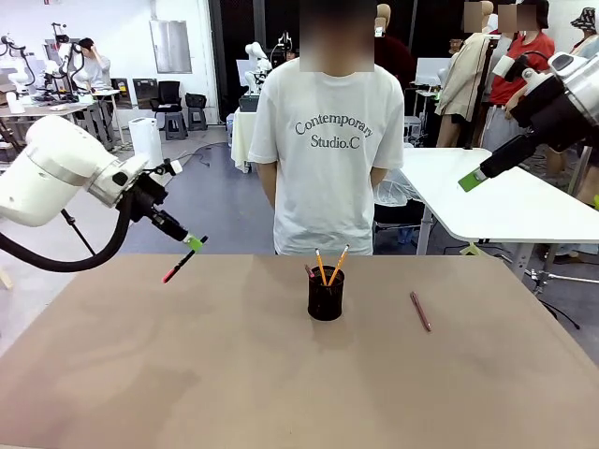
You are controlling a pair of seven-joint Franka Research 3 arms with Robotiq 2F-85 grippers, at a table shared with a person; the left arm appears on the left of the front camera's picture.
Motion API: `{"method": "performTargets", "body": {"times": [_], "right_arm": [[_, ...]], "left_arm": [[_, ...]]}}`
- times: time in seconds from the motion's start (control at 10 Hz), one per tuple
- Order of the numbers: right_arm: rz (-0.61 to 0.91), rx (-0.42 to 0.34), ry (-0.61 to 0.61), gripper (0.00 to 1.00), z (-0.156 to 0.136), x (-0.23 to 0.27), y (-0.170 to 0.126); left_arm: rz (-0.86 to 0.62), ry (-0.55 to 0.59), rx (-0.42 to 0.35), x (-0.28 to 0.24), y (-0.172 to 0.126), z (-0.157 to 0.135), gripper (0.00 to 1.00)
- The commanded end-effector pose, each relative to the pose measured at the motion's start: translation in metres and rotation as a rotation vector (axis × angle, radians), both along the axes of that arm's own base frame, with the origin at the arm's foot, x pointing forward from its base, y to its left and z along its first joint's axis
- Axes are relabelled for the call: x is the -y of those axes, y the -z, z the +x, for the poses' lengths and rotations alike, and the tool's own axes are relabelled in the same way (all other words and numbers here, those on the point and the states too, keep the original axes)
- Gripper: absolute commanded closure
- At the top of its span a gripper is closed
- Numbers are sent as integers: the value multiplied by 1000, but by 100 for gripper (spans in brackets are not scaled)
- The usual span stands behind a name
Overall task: Place the pens into the pen holder.
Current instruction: Pick up a writing instrument from the table and place it into the Pen holder.
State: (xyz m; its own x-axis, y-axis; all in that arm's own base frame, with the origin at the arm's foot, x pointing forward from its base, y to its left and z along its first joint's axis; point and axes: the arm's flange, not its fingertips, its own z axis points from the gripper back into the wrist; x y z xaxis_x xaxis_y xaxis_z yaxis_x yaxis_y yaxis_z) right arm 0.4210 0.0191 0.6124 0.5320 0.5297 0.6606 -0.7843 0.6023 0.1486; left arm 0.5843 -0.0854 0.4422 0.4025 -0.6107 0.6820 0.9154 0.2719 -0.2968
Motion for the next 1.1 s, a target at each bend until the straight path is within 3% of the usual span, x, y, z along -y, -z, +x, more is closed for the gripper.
{"method": "performTargets", "body": {"times": [0.0, 0.1, 0.3, 0.4, 0.9, 1.0], "right_arm": [[21, 4, -10, 0, 0, -1, -1], [21, 4, -10, 0, 0, -1, -1], [21, 4, -10, 0, 0, -1, -1], [21, 4, -10, 0, 0, -1, -1], [21, 4, -10, 0, 0, -1, -1], [21, 4, -10, 0, 0, -1, -1]], "left_arm": [[-162, 56, 32, -11, 9, 1, 100], [-174, 71, 60, -9, 13, -3, 100], [-233, 111, 39, -12, 10, -4, 100], [-169, 65, 52, -5, 9, 0, 100], [-178, 76, 54, -6, 12, 0, 100], [-258, 112, 80, 1, 17, 4, 100]]}}
